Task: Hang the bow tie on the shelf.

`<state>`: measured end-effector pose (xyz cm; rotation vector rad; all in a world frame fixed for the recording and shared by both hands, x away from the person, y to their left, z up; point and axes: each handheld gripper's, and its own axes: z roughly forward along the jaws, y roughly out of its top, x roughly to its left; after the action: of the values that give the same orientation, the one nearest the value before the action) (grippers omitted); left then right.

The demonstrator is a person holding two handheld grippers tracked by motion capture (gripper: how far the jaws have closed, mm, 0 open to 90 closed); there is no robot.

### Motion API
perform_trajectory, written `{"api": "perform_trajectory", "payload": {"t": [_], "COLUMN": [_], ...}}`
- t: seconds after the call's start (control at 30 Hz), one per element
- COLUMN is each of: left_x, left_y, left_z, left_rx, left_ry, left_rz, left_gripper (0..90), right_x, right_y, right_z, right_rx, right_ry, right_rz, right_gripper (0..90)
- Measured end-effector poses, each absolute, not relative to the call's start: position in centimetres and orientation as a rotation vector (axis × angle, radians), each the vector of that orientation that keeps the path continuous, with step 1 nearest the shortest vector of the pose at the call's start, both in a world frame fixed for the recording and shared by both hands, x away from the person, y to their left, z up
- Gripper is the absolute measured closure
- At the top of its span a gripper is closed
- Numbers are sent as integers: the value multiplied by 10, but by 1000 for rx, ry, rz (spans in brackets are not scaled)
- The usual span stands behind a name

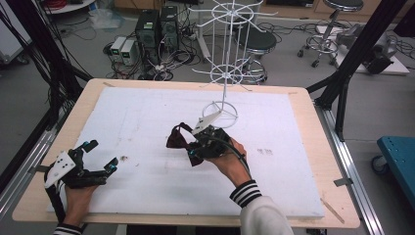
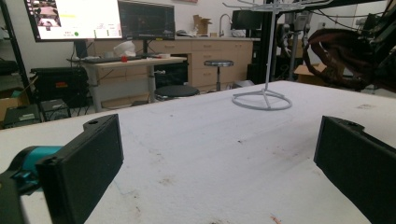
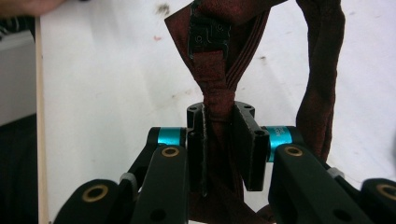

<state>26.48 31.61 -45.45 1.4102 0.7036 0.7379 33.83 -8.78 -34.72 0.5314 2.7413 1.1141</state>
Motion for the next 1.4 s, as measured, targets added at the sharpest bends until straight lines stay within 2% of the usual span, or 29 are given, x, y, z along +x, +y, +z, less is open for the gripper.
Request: {"api": "perform_trajectory", "payload": {"t": [0.33, 1.4], "left_x": [265, 265], "left_y": [316, 317], "left_z": [-454, -454], "left_rx": [1413, 1410], "left_ry": [703, 703], "left_rz": [740, 739], "left_gripper": [18, 18], "right_x": [339, 332], "right_y": [-121, -173], "right_z": [-327, -276], "right_rx": [610, 685], "right_ry": [2624, 2344], "right_rz": [1260, 1441], "right_gripper": [764, 764]}}
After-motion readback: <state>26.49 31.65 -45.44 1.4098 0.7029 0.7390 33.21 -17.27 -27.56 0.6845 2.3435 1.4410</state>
